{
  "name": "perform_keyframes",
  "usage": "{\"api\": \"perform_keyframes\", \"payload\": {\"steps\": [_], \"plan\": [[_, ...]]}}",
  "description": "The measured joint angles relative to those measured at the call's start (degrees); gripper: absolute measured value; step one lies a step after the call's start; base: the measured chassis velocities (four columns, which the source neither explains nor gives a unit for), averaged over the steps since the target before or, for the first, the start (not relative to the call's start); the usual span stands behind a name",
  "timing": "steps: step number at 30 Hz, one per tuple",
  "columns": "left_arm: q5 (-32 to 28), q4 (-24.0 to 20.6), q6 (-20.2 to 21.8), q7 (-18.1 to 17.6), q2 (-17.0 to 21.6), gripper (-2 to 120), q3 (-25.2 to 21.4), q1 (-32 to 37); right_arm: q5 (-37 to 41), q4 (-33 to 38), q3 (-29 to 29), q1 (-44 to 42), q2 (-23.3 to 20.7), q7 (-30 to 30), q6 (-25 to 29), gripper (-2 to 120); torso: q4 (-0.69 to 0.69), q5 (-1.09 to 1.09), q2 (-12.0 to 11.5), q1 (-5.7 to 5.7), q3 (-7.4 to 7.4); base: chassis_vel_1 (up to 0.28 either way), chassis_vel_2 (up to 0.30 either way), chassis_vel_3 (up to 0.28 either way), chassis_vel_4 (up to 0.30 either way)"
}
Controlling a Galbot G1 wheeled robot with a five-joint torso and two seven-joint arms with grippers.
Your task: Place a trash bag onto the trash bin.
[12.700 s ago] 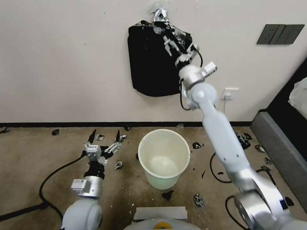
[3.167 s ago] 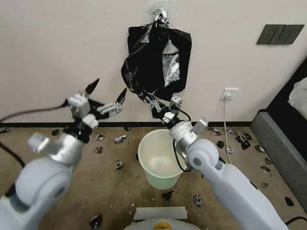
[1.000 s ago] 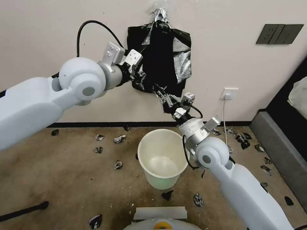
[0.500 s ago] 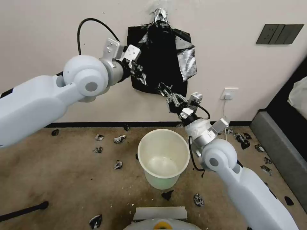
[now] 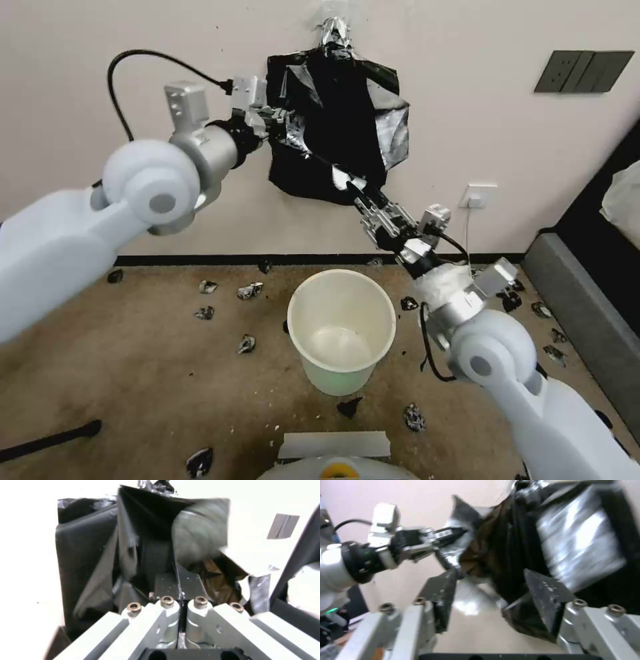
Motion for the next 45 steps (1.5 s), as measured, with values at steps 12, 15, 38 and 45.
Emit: {"api": "perform_keyframes", "payload": {"steps": [12, 15, 38, 45], "plan": [[0.56, -1.17, -1.18, 1.20, -0.13, 0, -3.20, 4.11, 2.10, -7.48, -1.36, 12.36, -3.91, 7.41, -3.00, 99, 0.01, -0.01, 0.00, 0.00, 0.00, 0.000, 0.000, 0.000, 0.000], [0.82, -1.44, -1.15, 1.21, -0.31, 0, -3.38, 4.49, -0.46, -10.95, -4.34, 16.68, -4.74, 7.76, -3.64, 98, 0.01, -0.01, 0.00, 0.00, 0.01, 0.000, 0.000, 0.000, 0.000], [0.88, -3.05, -1.07, 1.39, 0.25, 0, -5.18, 6.47, -3.17, -14.46, -9.14, 23.07, -5.14, 9.82, -4.91, 22, 0.01, -0.02, 0.00, 0.00, 0.01, 0.000, 0.000, 0.000, 0.000], [1.26, -4.82, -1.27, 1.40, 1.27, 0, -7.72, 9.40, -1.77, -12.57, -8.23, 21.53, -5.37, 9.65, -4.31, 0, 0.00, -0.02, 0.00, 0.00, 0.01, 0.000, 0.000, 0.000, 0.000]]}}
